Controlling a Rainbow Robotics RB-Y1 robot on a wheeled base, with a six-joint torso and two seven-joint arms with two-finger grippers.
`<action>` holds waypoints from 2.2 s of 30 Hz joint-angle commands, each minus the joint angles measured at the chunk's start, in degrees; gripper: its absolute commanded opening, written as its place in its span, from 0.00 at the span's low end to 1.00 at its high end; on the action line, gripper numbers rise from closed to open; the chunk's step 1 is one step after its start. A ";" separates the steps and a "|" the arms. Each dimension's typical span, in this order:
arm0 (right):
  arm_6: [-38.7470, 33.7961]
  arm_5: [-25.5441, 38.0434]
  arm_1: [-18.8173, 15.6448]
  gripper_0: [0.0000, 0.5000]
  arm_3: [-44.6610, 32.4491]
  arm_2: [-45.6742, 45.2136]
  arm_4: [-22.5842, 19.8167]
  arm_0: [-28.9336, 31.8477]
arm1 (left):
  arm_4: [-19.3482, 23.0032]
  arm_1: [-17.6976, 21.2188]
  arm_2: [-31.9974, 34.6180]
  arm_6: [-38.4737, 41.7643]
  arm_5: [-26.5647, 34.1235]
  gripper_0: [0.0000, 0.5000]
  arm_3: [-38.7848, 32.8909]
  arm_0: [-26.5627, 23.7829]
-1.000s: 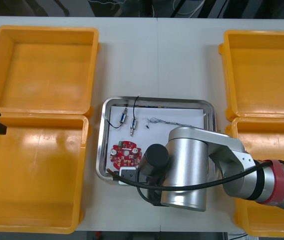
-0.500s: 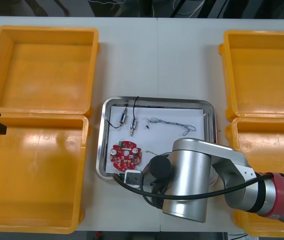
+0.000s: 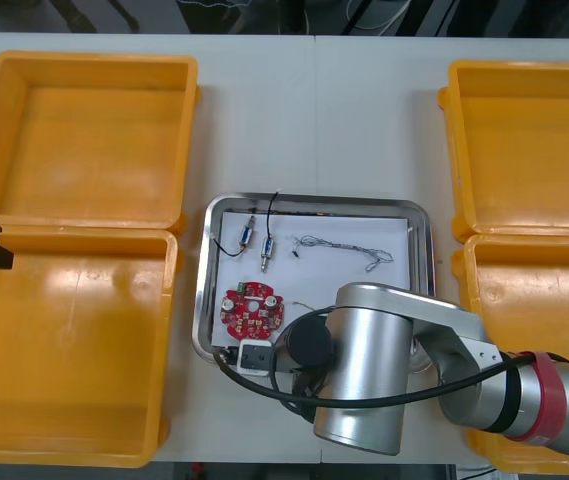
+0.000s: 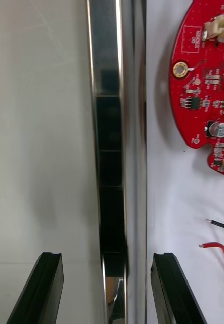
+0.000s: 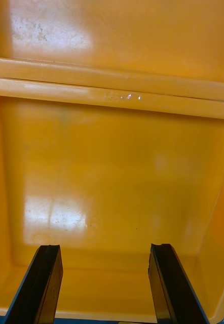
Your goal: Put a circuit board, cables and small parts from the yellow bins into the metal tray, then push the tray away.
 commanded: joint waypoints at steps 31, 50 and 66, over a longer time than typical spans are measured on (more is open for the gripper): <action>-0.34 -0.13 -0.18 0.00 -0.77 2.43 0.21 -1.92 | -0.46 1.17 1.85 -5.20 0.37 1.00 -1.53 0.88; 0.89 -4.79 -5.72 0.00 2.14 0.85 -12.27 -11.24 | -0.46 1.17 1.85 -5.20 0.37 1.00 -1.53 0.88; 4.15 -8.92 -5.10 0.00 9.61 -0.65 -14.82 -17.13 | -0.46 1.17 1.85 -5.20 0.37 1.00 -1.53 0.88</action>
